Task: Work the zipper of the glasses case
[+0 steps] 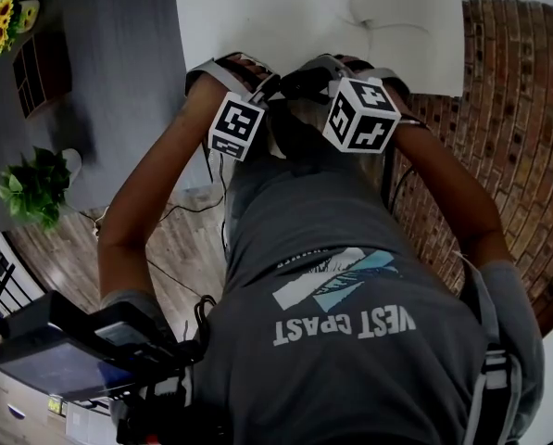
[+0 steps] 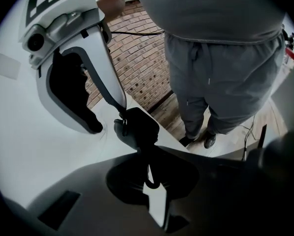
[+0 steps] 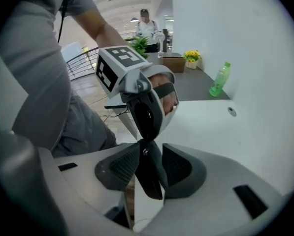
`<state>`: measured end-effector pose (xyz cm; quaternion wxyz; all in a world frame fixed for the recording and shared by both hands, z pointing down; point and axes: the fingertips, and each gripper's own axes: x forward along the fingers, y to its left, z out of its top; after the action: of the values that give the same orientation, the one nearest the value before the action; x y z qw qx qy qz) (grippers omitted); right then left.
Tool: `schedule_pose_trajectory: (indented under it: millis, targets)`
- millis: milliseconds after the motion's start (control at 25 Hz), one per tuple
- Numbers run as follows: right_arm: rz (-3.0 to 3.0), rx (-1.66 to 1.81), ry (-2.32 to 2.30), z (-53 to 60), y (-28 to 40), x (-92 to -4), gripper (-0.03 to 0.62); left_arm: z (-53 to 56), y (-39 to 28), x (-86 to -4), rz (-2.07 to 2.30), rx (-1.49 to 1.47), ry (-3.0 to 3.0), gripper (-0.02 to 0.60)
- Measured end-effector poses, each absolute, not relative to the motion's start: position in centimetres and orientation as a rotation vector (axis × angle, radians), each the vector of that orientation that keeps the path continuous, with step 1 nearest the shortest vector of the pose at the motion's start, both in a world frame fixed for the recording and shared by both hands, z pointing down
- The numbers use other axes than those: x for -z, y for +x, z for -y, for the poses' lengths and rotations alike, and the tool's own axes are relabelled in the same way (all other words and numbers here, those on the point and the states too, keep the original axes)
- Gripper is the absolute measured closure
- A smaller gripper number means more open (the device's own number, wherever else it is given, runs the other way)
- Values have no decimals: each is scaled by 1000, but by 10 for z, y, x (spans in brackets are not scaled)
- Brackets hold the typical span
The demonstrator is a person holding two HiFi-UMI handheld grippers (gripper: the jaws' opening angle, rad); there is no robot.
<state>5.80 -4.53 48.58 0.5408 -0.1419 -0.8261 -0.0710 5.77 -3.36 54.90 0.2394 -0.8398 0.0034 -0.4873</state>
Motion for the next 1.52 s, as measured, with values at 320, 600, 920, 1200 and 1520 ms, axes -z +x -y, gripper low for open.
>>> schedule_pose_trajectory:
  millis: [320, 600, 920, 1200, 1520]
  targets:
    - [1656, 484, -850, 17, 64, -507, 474, 30, 67, -546, 90, 1326, -2230, 561]
    - [1664, 442, -882, 25, 68, -506, 476, 37, 64, -548, 60, 1324, -2256, 561]
    - [1743, 283, -847, 27, 77, -493, 476, 41, 62, -548, 50, 1324, -2272, 561]
    - [1794, 268, -716, 47, 66, -494, 474, 41, 65, -548, 68, 1322, -2268, 561]
    - [1684, 295, -827, 33, 76, -502, 475, 43, 67, -548, 63, 1327, -2285, 561]
